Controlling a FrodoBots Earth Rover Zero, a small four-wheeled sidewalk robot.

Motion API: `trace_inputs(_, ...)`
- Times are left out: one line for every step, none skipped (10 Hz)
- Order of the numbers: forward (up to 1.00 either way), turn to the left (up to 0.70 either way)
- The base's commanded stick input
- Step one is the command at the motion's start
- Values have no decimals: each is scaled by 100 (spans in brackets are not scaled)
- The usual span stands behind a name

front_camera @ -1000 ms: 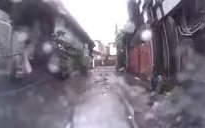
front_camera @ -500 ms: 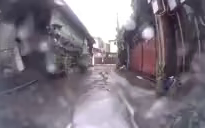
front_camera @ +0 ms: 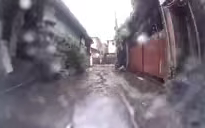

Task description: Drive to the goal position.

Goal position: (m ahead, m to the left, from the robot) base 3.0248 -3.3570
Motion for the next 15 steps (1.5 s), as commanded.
trace_inputs(70, 0)
trace_inputs(70, 0)
trace_inputs(70, 0)
trace_inputs(70, 0)
trace_inputs(70, 0)
trace_inputs(70, 0)
trace_inputs(70, 0)
trace_inputs(70, 0)
trace_inputs(70, 0)
trace_inputs(70, 0)
trace_inputs(70, 0)
trace_inputs(70, 0)
trace_inputs(70, 0)
trace_inputs(70, 0)
trace_inputs(70, 0)
